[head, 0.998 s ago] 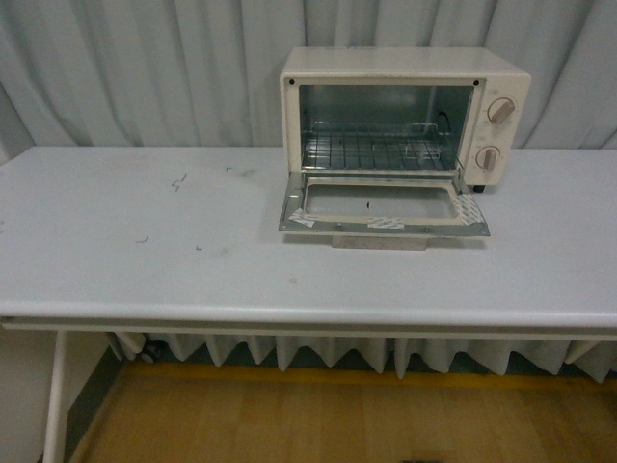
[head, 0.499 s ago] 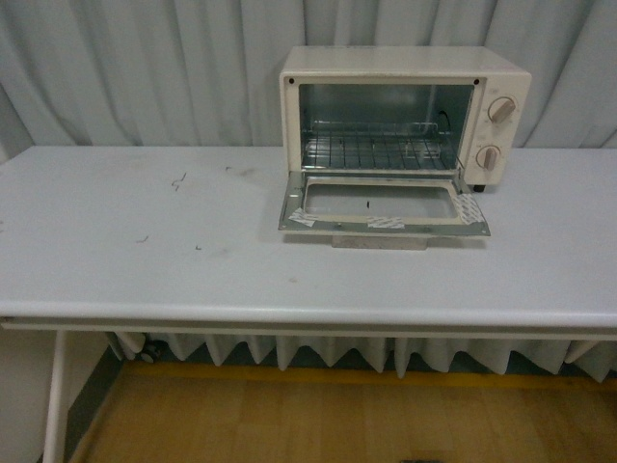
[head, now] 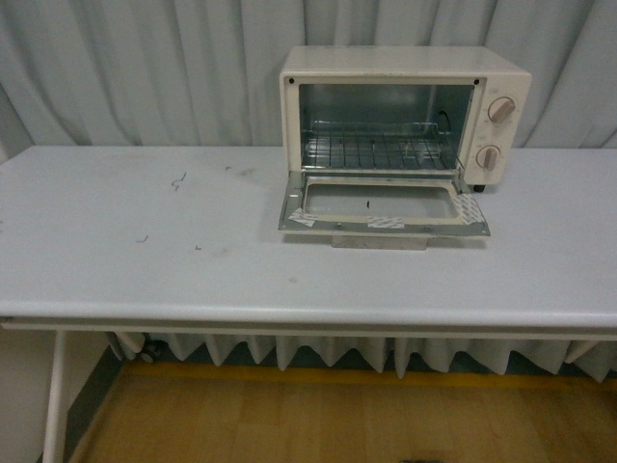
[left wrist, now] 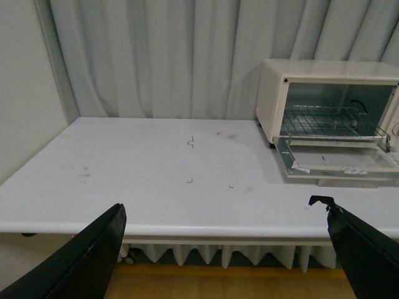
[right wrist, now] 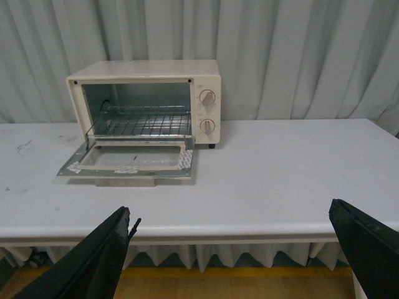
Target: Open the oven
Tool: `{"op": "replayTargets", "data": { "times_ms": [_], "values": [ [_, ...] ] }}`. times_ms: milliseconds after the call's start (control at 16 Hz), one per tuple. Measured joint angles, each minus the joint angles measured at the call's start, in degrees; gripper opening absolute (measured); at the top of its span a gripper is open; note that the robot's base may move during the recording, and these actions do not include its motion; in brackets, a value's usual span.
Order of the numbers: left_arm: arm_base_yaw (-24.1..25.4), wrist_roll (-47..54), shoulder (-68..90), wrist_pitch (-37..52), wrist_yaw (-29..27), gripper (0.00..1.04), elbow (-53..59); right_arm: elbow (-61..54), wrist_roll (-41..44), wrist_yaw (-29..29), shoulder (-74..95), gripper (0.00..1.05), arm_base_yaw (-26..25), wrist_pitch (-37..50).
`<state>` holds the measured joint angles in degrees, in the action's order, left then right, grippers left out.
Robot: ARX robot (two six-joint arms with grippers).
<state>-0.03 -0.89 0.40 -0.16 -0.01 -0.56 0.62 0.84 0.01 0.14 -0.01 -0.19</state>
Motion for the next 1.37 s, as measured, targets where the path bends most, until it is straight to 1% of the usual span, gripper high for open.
{"op": "replayTargets", "data": {
  "times_ms": [1372],
  "values": [
    [0.0, 0.09, 0.0, 0.07, -0.02, 0.98, 0.0, 0.0, 0.0, -0.04, 0.0, 0.98, 0.0, -0.04]
  ]
}}
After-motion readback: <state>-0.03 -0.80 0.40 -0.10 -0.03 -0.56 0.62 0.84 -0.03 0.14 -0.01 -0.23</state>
